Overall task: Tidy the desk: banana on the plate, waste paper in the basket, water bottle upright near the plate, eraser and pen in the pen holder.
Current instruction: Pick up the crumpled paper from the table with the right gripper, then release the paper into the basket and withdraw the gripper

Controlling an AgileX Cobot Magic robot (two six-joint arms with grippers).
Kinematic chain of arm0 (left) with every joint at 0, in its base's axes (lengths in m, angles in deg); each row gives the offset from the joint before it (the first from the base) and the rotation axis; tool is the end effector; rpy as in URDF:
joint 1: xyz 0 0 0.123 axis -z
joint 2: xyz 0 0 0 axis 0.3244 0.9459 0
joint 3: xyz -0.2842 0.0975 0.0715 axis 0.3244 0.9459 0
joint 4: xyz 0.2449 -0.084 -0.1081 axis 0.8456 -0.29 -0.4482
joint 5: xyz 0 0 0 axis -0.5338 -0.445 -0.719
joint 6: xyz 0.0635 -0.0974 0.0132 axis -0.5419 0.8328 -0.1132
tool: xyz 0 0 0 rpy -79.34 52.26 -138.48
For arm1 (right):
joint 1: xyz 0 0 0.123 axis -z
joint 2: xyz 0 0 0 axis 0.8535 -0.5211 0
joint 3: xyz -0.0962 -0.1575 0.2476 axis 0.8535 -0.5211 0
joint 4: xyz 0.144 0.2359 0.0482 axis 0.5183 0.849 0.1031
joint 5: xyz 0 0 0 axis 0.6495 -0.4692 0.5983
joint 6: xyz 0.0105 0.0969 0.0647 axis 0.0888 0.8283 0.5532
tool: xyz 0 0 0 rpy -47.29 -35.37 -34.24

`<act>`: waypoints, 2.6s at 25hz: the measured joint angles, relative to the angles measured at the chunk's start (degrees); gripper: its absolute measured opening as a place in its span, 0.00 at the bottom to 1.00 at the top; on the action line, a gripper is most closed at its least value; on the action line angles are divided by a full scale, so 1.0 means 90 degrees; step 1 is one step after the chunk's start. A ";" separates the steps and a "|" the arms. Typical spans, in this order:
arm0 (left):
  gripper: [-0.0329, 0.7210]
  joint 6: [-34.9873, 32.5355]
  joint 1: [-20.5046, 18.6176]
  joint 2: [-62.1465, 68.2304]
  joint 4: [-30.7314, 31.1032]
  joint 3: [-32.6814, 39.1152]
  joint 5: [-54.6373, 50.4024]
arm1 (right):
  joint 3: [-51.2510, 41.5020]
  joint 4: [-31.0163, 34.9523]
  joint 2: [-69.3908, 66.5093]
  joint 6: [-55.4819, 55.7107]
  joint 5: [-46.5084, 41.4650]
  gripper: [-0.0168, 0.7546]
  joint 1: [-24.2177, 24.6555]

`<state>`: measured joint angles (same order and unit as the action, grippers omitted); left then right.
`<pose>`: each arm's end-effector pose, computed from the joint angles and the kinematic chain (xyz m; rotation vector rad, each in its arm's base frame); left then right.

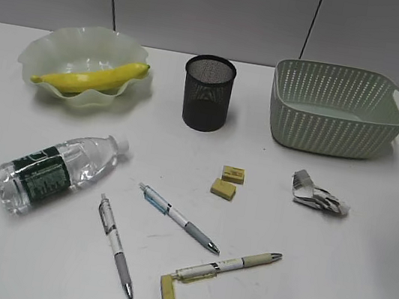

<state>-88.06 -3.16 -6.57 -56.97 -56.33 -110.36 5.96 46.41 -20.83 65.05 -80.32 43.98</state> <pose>0.0116 -0.0096 0.2923 0.3559 1.9715 -0.1976 0.2536 0.0799 0.3033 -0.7075 2.3824 0.1302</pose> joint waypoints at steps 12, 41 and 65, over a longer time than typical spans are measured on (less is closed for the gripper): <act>0.55 0.0000 0.0000 0.0000 -0.0007 0.0000 0.0000 | 0.1910 -0.0846 -0.3977 -0.0015 -0.0529 0.81 -0.0682; 0.55 0.0000 0.0000 0.0000 -0.0012 0.0000 0.0000 | 0.2682 -0.0470 -0.4508 0.0089 -0.0477 0.09 -0.0422; 0.55 0.0000 0.0000 0.0000 -0.0012 0.0000 0.0000 | 0.2683 -0.0075 -0.5560 0.0127 0.4424 0.46 -0.0411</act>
<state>-88.06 -3.16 -6.57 -57.07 -56.33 -110.36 30.10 45.74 -70.88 66.19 -40.50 40.28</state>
